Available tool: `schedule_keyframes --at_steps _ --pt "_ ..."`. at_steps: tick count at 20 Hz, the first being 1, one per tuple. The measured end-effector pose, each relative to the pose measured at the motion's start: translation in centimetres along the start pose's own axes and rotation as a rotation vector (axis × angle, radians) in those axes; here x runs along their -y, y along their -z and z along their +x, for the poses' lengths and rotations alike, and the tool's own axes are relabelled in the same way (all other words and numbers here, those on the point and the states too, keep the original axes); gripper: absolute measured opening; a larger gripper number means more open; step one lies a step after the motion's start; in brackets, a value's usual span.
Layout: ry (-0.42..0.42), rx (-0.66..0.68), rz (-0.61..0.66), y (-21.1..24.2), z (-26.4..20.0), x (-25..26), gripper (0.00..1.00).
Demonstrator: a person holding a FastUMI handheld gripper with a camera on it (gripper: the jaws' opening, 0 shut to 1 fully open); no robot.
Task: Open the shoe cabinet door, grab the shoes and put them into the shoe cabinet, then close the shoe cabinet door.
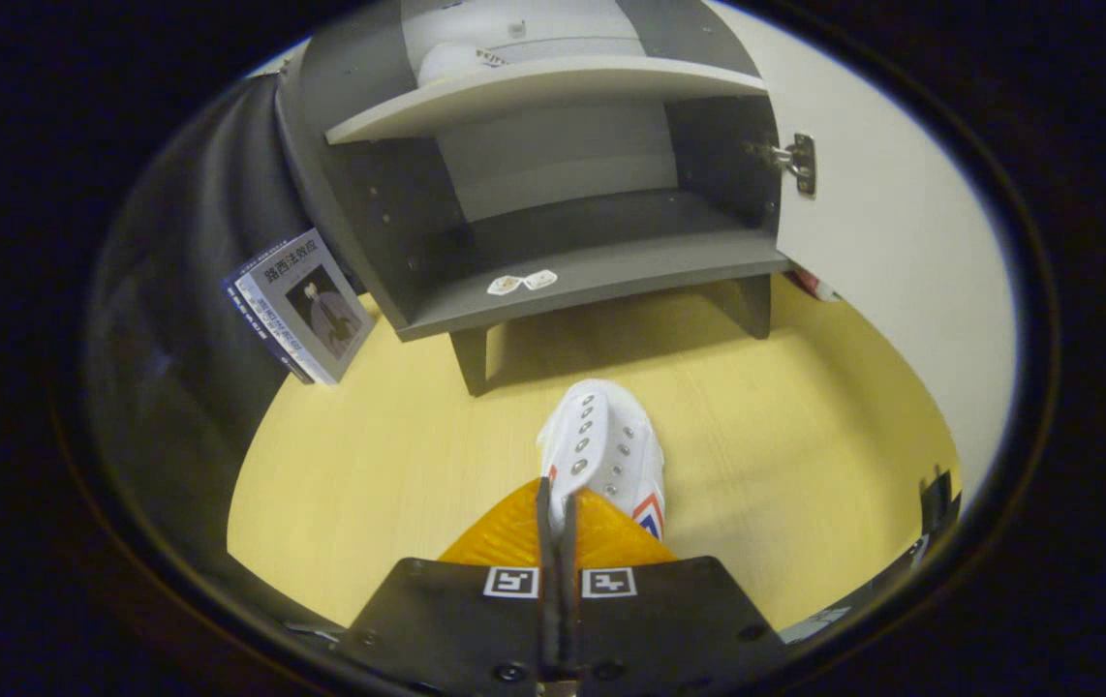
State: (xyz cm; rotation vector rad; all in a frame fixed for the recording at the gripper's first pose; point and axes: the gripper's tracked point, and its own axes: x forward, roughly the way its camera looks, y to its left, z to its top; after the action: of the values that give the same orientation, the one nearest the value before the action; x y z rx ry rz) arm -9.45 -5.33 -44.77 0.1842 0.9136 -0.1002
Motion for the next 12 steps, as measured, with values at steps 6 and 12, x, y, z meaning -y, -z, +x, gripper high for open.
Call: schedule_keyframes --at_steps 6,12 --pt "0.032 0.141 -0.004 -5.9 -3.7 -0.1 0.02" --pt "0.066 0.318 -0.007 -13.3 -10.3 -0.9 0.02"
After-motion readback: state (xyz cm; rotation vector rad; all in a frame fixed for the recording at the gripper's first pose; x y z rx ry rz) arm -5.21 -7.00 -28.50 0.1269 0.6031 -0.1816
